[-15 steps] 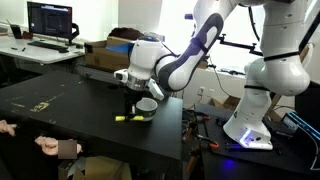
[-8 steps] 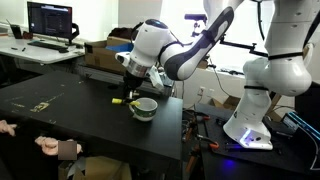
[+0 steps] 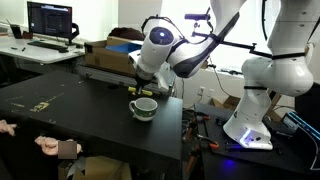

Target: Put the marker in the mug

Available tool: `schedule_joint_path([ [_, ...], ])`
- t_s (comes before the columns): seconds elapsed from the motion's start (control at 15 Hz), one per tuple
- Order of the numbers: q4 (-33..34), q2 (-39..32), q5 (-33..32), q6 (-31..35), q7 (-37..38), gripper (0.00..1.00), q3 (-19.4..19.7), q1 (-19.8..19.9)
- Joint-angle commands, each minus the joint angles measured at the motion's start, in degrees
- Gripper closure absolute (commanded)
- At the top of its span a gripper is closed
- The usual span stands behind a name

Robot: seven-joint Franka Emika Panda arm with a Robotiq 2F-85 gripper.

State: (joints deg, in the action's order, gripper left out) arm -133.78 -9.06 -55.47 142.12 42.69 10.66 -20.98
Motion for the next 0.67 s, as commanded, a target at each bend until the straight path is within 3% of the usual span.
schedule_joint_path([
  [0.0, -2.76, 2.36, 0.50, -10.98, 3.53, 0.95, -7.78, 3.67],
  [0.4, -3.81, 3.31, 7.79, -23.81, -0.36, 0.95, -15.95, 5.56],
  [0.6, -3.22, 5.89, 12.57, -28.22, -7.85, 0.95, -17.74, 6.50],
])
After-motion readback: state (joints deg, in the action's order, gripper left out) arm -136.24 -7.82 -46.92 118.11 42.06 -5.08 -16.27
